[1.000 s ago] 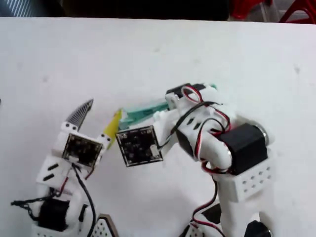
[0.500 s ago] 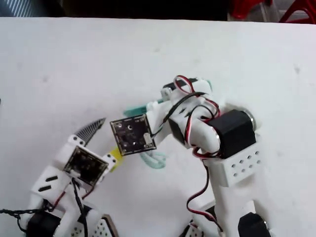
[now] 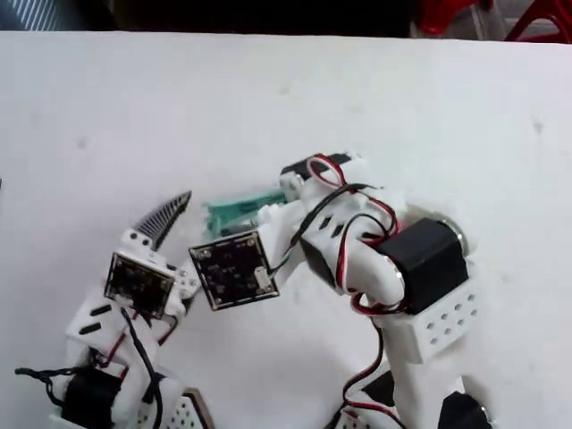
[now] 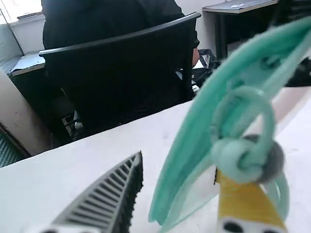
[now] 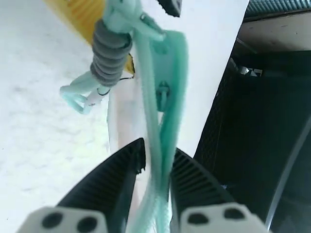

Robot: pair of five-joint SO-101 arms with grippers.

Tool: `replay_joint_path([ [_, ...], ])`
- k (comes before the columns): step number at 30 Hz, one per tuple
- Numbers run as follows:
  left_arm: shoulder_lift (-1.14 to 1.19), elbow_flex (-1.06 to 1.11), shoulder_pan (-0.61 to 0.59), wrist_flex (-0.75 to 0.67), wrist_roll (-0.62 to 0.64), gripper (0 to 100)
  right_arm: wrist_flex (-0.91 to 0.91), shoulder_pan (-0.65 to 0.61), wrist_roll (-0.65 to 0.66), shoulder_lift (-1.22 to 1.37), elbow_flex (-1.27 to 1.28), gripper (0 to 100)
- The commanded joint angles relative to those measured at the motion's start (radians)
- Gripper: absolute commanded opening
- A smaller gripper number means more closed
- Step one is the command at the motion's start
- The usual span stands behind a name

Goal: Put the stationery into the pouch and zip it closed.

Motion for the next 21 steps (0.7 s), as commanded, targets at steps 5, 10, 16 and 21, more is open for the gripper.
replay_joint_path([
  [5, 0.005, 0.008, -0.038, -0.057, 0.018, 26, 0.019, -0.102, -0.009, -0.122, 0.029, 1.8],
  [10, 0.005, 0.002, -0.013, -0.068, 0.015, 26, 0.016, -0.116, -0.006, -0.134, 0.041, 1.8],
  [16, 0.005, 0.002, -0.012, -0.066, 0.017, 26, 0.016, -0.031, 0.057, -0.130, 0.048, 1.8],
  [21, 0.005, 0.008, 0.068, -0.055, 0.017, 26, -0.004, -0.018, 0.091, -0.090, 0.069, 1.8],
])
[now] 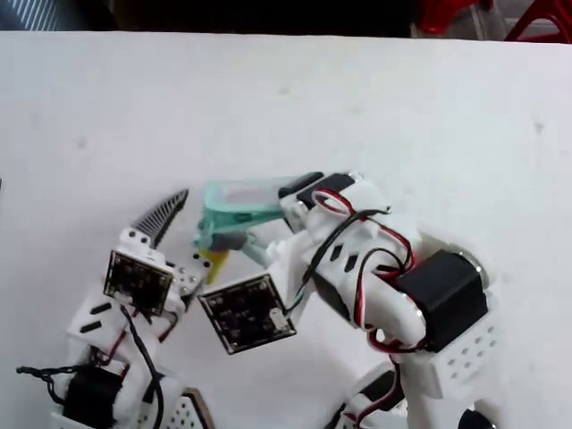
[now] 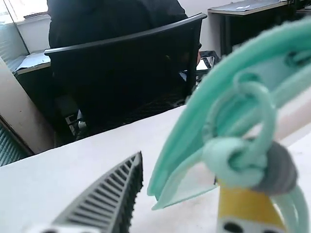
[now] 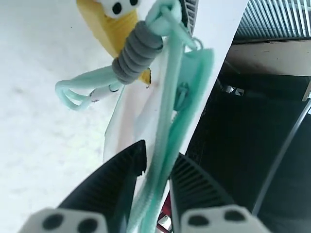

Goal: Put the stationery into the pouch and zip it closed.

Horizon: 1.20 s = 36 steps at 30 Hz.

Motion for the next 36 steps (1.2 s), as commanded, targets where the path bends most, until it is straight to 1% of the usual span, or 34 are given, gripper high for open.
replay_joint_path([
  [1, 0.004, -0.006, 0.113, -0.009, 0.009, 26, -0.015, 0.010, 0.021, 0.038, 0.009, 1.8],
  [3, 0.004, -0.011, 0.154, 0.023, 0.008, 26, -0.013, 0.008, 0.021, 0.087, 0.006, 1.8],
  [10, 0.004, -0.005, 0.170, 0.040, 0.008, 26, 0.002, 0.012, 0.072, 0.131, -0.009, 1.8],
  [17, 0.004, -0.005, 0.223, 0.150, 0.008, 24, -0.030, 0.028, 0.069, 0.131, -0.006, 1.8],
  [19, 0.004, -0.005, 0.222, 0.161, 0.006, 19, -0.035, 0.030, 0.031, 0.131, -0.005, 1.8],
  [23, 0.004, -0.005, 0.223, 0.157, 0.002, 1, -0.048, 0.024, -0.054, 0.124, -0.008, 1.8],
  [25, 0.004, -0.005, 0.223, 0.157, 0.003, 4, -0.048, 0.025, -0.080, 0.124, -0.009, 1.8],
  [28, 0.004, -0.009, 0.223, 0.155, 0.009, 2, -0.042, 0.025, -0.086, 0.124, -0.002, 1.8],
  [32, 0.004, -0.014, 0.223, 0.153, 0.009, 2, -0.044, 0.025, -0.087, 0.130, -0.002, 1.9],
  [36, 0.004, -0.026, 0.217, 0.158, 0.009, 2, -0.064, 0.031, -0.187, 0.124, -0.006, 3.4],
])
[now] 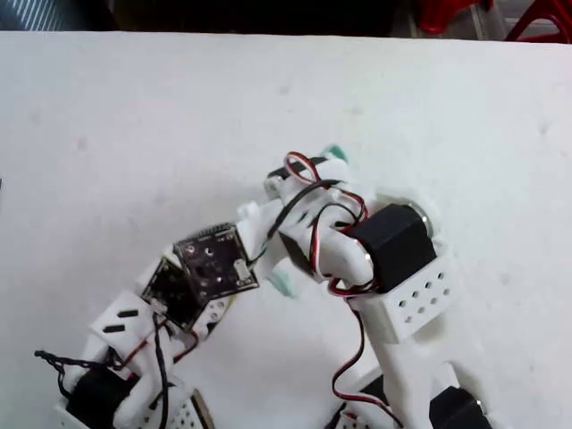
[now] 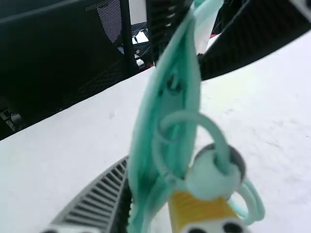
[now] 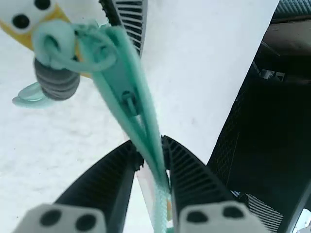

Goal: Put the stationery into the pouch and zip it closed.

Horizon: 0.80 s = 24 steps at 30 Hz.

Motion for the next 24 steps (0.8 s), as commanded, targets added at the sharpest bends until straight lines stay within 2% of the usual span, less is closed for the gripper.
replay_joint_path([
  [1, 0.005, -0.029, -0.005, 0.000, 0.009, 2, -0.025, 0.019, -0.086, -0.015, -0.028, 5.8],
  [4, 0.005, -0.025, -0.005, -0.005, 0.009, 2, -0.065, 0.033, -0.166, -0.030, -0.029, 18.7],
  [7, 0.005, -0.025, -0.007, -0.005, 0.009, 2, -0.130, 0.033, -0.305, -0.064, -0.028, 32.0],
  [9, 0.005, -0.025, -0.007, -0.005, 0.009, 2, -0.170, 0.033, -0.371, -0.099, -0.028, 36.5],
  [15, 0.005, -0.023, -0.007, -0.005, 0.011, 2, -0.211, 0.038, -0.559, -0.214, -0.021, 31.4],
  [21, 0.005, 0.015, -0.007, -0.041, 0.011, 2, 0.018, -0.012, -0.807, -0.280, -0.021, 14.3],
  [24, 0.005, 0.038, -0.007, -0.075, 0.011, 2, 0.056, -0.088, -0.891, -0.328, 0.000, 12.7],
])
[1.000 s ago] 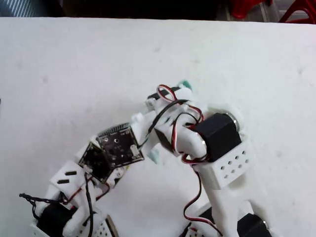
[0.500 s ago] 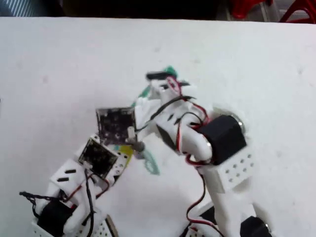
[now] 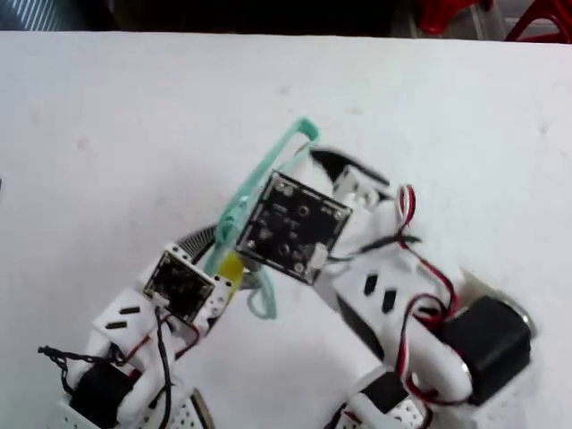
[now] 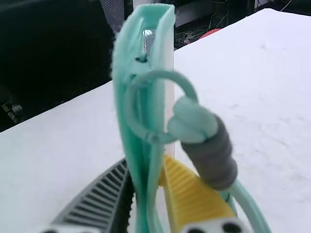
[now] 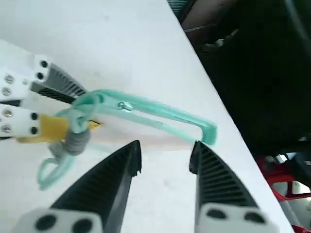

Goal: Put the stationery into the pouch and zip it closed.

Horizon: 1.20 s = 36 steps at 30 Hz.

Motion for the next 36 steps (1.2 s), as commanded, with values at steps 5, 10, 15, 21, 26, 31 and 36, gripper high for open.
replay_joint_path([
  [5, 0.001, 0.006, 0.001, -0.061, 0.008, 2, 0.035, -0.220, -0.167, -0.168, 0.149, 18.2],
  [10, 0.001, 0.008, 0.001, -0.061, 0.008, 2, -0.028, -0.236, -0.181, -0.193, 0.321, 20.8],
  [15, 0.001, 0.008, 0.001, -0.061, 0.008, 2, -0.114, -0.239, -0.183, -0.199, 0.388, 20.9],
  [21, 0.001, 0.008, 0.001, -0.061, 0.008, 2, -0.125, -0.285, -0.183, -0.199, 0.407, 20.9],
  [26, 0.001, 0.008, 0.001, -0.061, 0.008, 2, -0.216, -0.288, -0.183, -0.199, 0.523, 20.9],
  [31, 0.001, 0.008, 0.001, -0.061, 0.008, 2, -0.283, -0.288, -0.176, -0.199, 0.575, 18.2],
  [36, 0.001, 0.009, 0.001, -0.061, 0.008, 2, -0.298, -0.277, -0.175, -0.196, 0.578, 1.1],
])
